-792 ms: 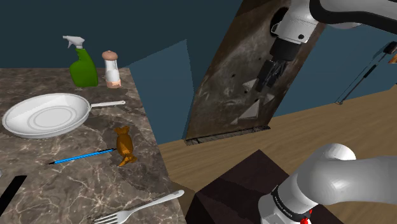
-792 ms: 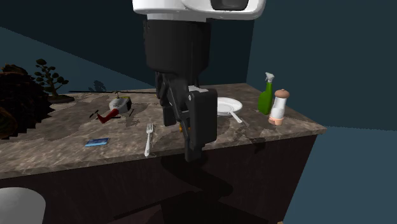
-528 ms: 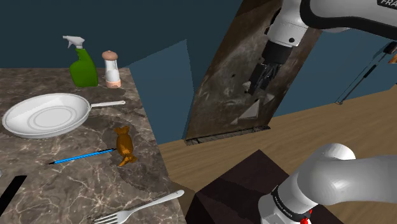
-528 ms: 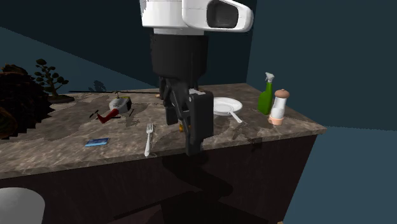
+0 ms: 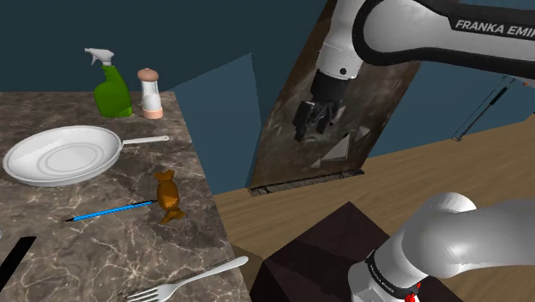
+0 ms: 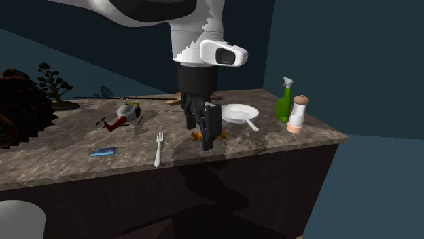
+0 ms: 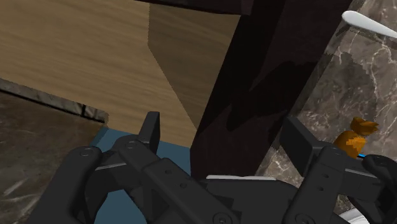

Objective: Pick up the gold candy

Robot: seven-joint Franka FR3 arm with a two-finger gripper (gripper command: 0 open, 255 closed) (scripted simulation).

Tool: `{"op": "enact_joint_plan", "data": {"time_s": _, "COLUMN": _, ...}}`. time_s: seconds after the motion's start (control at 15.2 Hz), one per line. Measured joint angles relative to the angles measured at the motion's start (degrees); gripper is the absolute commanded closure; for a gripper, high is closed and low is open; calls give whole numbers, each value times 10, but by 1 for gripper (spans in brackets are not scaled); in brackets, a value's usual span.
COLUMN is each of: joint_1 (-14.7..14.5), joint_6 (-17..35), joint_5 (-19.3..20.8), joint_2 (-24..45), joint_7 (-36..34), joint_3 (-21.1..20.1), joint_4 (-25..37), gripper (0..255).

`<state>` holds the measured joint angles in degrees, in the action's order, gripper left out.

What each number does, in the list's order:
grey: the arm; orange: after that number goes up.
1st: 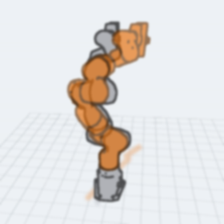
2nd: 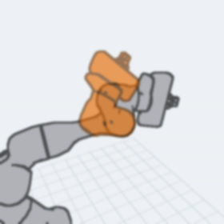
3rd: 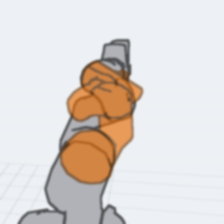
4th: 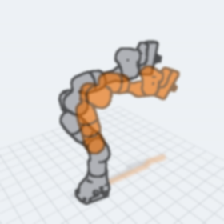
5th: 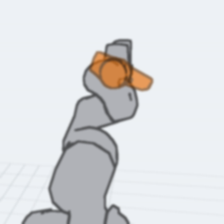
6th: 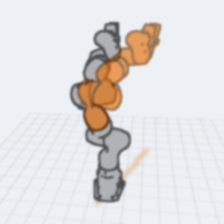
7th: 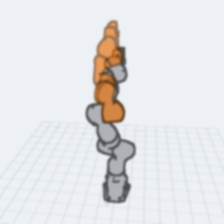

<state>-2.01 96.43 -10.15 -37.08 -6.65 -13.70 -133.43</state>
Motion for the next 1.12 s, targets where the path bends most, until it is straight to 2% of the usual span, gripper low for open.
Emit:
{"op": "enact_joint_plan", "data": {"time_s": 0.33, "joint_1": -6, "joint_6": 60, "joint_5": -11, "joint_2": 73, "joint_7": -60, "joint_3": -60, "joint_4": 20, "gripper": 0}}
{"op": "enact_joint_plan", "data": {"time_s": 0.66, "joint_1": -9, "joint_6": 116, "joint_5": -4, "joint_2": 154, "joint_7": -127, "joint_3": -120, "joint_4": 49, "gripper": 0}}
{"op": "enact_joint_plan", "data": {"time_s": 0.92, "joint_1": -9, "joint_6": 155, "joint_5": 23, "joint_2": 235, "joint_7": -191, "joint_3": -168, "joint_4": 90, "gripper": 0}}
{"op": "enact_joint_plan", "data": {"time_s": 1.12, "joint_1": -10, "joint_6": 177, "joint_5": 63, "joint_2": 310, "joint_7": -243, "joint_3": -197, "joint_4": 135, "gripper": 0}}
